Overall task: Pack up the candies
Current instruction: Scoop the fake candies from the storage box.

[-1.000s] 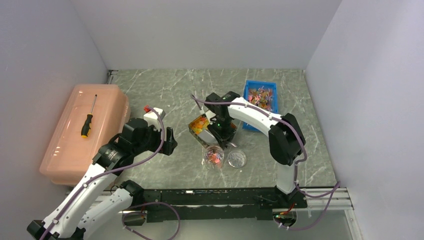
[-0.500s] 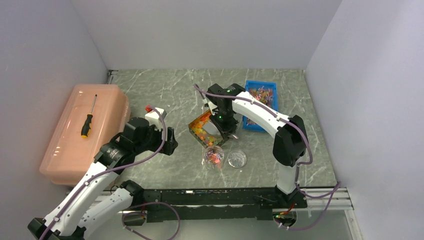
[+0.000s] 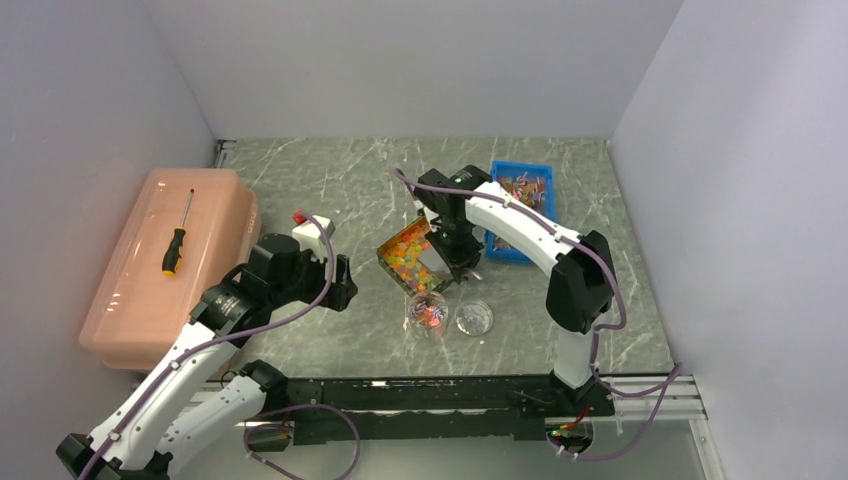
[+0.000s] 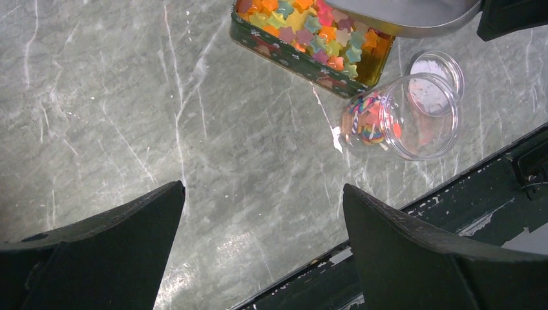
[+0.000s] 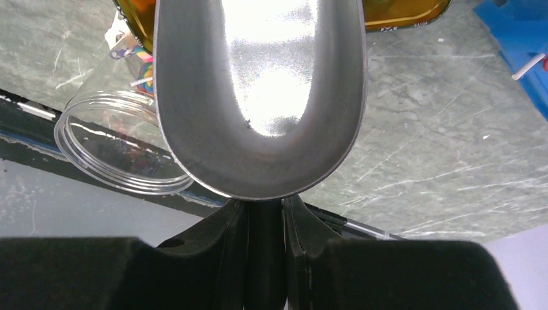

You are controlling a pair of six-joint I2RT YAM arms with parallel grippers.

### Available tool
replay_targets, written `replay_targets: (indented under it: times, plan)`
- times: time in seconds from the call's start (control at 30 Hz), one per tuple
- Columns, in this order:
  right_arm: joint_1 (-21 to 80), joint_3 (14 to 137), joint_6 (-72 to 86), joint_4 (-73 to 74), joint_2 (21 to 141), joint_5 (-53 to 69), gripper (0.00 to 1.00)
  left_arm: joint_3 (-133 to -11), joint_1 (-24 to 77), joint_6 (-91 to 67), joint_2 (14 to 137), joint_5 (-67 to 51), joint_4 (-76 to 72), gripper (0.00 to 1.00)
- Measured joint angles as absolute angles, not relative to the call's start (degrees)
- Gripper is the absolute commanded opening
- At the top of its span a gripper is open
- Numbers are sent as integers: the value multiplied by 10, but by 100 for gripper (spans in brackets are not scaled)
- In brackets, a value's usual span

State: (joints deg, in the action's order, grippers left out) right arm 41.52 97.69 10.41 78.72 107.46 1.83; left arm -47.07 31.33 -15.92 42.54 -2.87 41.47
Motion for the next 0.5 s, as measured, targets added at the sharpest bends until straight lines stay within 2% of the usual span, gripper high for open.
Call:
replay_targets:
  times: [0.5]
  plan:
    - [393, 1010, 121, 818, 1132, 41, 0, -471, 313, -159, 414, -32, 415, 99]
